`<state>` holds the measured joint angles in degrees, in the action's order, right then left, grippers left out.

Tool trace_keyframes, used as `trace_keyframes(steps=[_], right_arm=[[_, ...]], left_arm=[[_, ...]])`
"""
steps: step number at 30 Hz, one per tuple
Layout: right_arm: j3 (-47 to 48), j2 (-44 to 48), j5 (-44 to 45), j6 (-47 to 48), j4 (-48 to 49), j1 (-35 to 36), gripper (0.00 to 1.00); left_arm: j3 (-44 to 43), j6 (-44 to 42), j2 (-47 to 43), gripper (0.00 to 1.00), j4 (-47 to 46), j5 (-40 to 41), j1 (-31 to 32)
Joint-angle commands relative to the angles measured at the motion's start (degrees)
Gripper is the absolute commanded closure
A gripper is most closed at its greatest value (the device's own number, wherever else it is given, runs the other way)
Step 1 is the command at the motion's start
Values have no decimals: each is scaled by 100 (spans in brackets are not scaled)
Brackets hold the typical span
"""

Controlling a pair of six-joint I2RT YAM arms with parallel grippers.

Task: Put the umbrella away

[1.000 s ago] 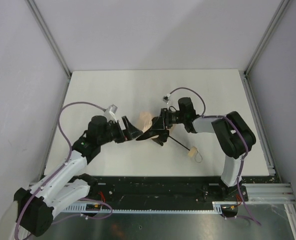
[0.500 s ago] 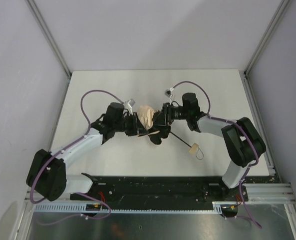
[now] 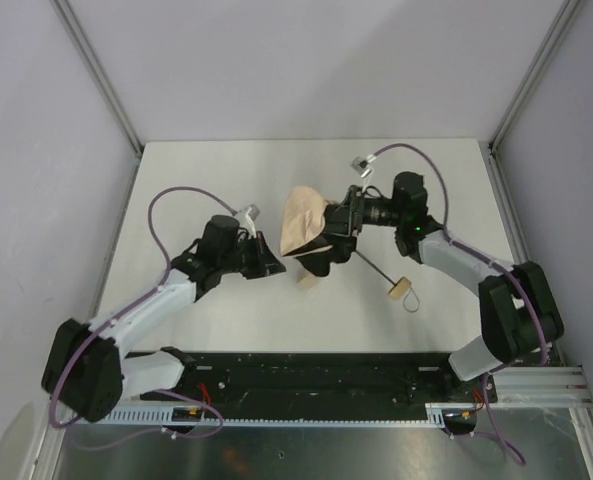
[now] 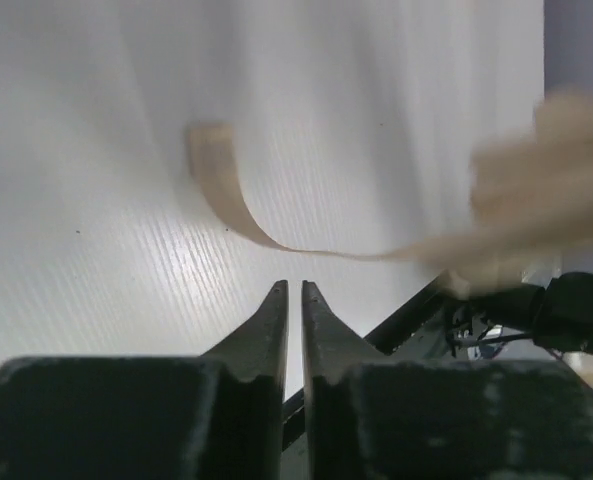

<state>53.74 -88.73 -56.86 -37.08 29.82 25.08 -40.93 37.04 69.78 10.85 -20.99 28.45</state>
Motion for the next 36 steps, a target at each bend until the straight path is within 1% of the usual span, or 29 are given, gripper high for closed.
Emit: trace_keyframes(steps=[1,3,5,7,8,11,14,15,16,18,20,22,24,27,28,30,31,33,35,36], right_arm=[[191,681,616,970,-992,-737,100],[544,866,1468,1960,-2063,-925,100],[859,1040,2568,2851,-2829,-1009,100],[946,1261,3474,3575,-2995,-1123,100],[959,1354,3899,3989,-2870,-1143,100],[971,1481,4997,5457,-2432,-1025,100],[976,1249,6563,7714,-1806,-511,100],[979,1093,6903,8339,-1599,-332,100],[980,918,7055,8884,-1478,-181,99],[974,580,6980,9616,-1488,80,99],[940,219,6963,10023,-1519,490,100],[762,-173,7192,10319,-1254,1023,100],[427,-571,7431,10555,-667,1576,100],[-380,-1196,7857,11019,1138,2397,100],[-530,-1391,7967,11068,1504,2638,100],[-711,-1669,8021,10986,1646,3035,100],[-766,-1746,7974,10819,1555,3194,100],[-778,-1795,7719,10256,855,3466,100],[-476,-1812,7054,9403,-615,3624,100],[-266,-1888,6682,8964,-1350,3687,100]], left_arm=[[260,-203,-996,79,-75,115,-164],[359,-196,-1461,62,31,140,-254],[382,-212,-1881,49,209,155,-358],[337,-238,-2219,41,403,156,-423],[303,-248,-2348,38,489,144,-443],[151,-294,-2533,35,719,66,-475],[34,-294,-2635,35,867,30,-513],[29,-289,-2684,35,889,45,-523],[35,-287,-2735,36,904,57,-528],[101,-248,-2852,38,917,106,-543],[227,-168,-2998,39,921,166,-549],[395,-69,-3161,40,930,249,-563],[584,53,-3367,41,952,378,-578],[890,298,-3793,50,980,624,-581],[1019,398,-3970,52,985,707,-579],[1296,618,-4321,54,990,927,-580],[1424,703,-4498,55,1003,1043,-578],[1619,867,-4811,56,1067,1312,-577],[1756,964,-4922,57,1096,1496,-577],[1786,972,-4838,58,1100,1534,-582]])
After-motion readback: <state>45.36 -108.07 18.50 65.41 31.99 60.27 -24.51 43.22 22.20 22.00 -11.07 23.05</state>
